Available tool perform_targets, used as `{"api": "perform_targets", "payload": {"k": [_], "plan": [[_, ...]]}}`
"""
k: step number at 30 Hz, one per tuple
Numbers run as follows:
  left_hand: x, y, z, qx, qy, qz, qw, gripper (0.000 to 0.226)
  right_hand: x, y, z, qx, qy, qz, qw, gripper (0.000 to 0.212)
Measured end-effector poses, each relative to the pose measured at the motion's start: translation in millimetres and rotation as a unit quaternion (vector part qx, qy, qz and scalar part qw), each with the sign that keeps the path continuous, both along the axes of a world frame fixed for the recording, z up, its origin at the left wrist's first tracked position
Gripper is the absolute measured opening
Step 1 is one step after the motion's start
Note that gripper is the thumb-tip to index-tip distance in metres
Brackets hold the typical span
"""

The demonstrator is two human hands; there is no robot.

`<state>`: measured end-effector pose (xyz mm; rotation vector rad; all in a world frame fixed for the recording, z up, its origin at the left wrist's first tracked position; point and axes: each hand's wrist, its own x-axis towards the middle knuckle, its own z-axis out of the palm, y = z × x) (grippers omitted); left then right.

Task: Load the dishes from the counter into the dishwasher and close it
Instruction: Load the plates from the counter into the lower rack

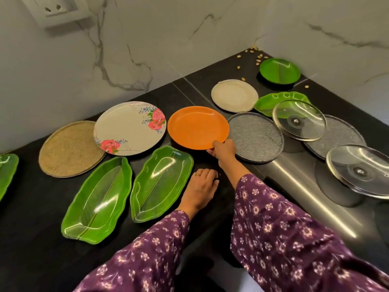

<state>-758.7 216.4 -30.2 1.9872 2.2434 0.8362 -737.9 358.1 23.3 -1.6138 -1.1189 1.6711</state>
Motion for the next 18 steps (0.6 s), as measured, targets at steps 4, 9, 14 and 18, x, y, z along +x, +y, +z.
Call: {"api": "perform_targets", "payload": {"k": [4, 9, 14, 18], "plan": [[-1.5, 0.1, -2.1, -0.002, -0.016, -0.005, 1.0, 0.014, 43.1, -8.3, 27.8, 0.079, 0.022, -0.017, 0.996, 0.021], [3.4, 3.4, -0.3, 0.022, -0.058, 0.032, 0.998, 0.016, 144.2, -35.0, 62.2, 0.202, -0.026, -0.06, 0.977, 0.01], [98.7, 24.5, 19.3, 0.003, -0.159, -0.042, 0.986, 0.01, 276.2, -99.0, 75.8, 0.282, -0.122, -0.216, 0.927, 0.009], [217.4, 13.7, 24.4, -0.061, -0.154, -0.186, 0.968, 0.01, 392.4, -175.9, 81.9, 0.312, -0.147, -0.365, 0.865, 0.01]]}}
